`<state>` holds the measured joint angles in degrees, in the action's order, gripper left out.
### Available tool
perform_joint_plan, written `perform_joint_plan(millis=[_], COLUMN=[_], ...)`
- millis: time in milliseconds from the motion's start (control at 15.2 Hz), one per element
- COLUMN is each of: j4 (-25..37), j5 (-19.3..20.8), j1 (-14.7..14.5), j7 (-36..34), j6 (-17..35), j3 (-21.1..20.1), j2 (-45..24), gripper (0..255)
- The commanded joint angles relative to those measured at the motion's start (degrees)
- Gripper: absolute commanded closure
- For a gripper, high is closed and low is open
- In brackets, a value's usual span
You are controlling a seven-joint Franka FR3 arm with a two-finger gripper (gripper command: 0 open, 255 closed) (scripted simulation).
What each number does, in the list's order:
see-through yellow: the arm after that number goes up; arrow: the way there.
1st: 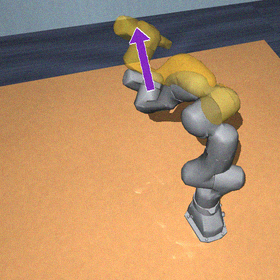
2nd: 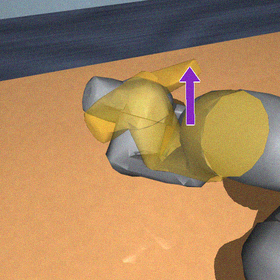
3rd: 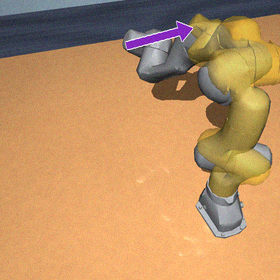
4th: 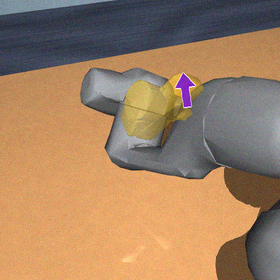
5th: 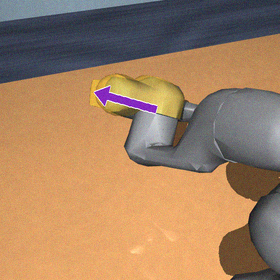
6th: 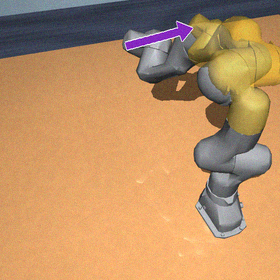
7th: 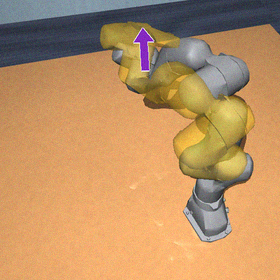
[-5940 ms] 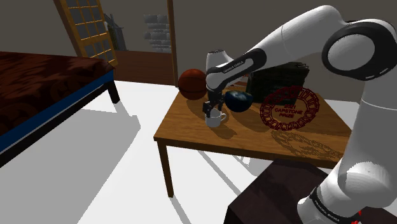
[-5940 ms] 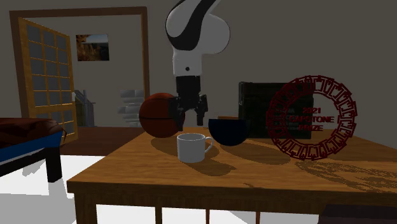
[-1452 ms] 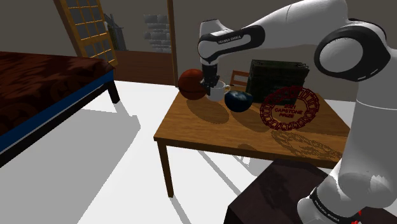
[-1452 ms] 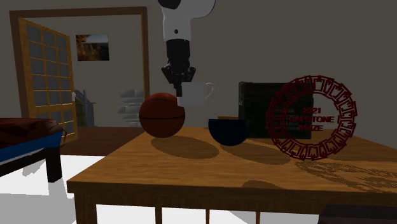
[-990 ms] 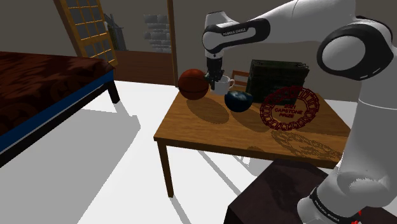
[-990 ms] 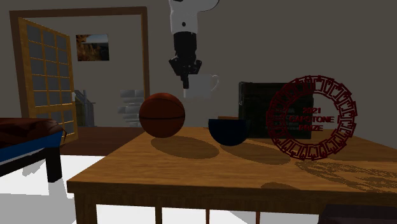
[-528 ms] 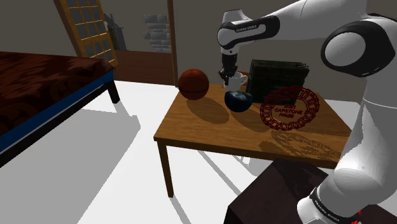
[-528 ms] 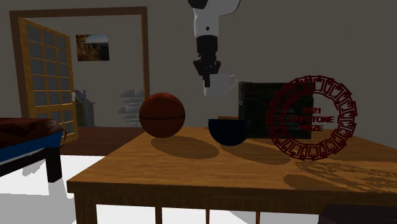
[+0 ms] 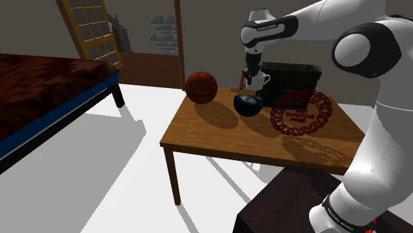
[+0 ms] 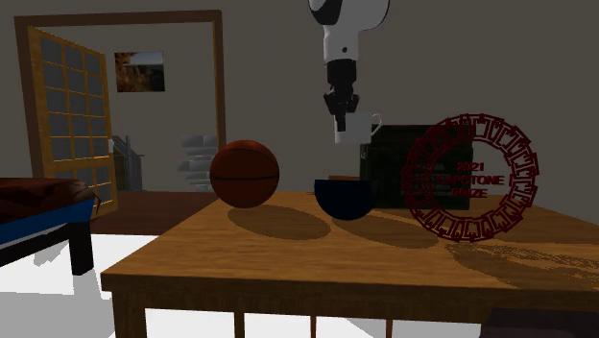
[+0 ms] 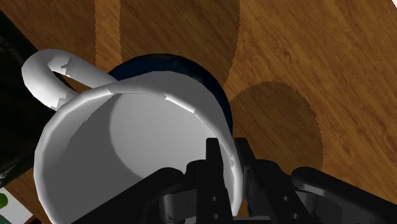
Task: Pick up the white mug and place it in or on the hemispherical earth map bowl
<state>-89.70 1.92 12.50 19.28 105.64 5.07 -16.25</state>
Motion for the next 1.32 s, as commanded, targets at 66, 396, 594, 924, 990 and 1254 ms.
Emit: perform_joint_plan(millis=[66, 396, 594, 924, 990, 1254], j4=[-1.48, -4.42, -6.0, -8.07, -8.06, -8.06], j5=[-0.06, -0.07, -0.09, -0.13, -0.13, -0.13], j1=[0.37, 0.38, 0.39, 0.41, 0.41, 0.41], j7=[0.58, 0.45, 0.38, 0.28, 0.28, 0.28], j6=[1.76, 5.35, 7.46, 10.46, 10.45, 10.45], j3=[0.18, 0.16, 0.15, 0.12, 0.12, 0.12], j2=[-0.23, -0.9, -1.42, -2.36, -2.36, -2.37], gripper=[255, 255, 255, 255, 255, 255])
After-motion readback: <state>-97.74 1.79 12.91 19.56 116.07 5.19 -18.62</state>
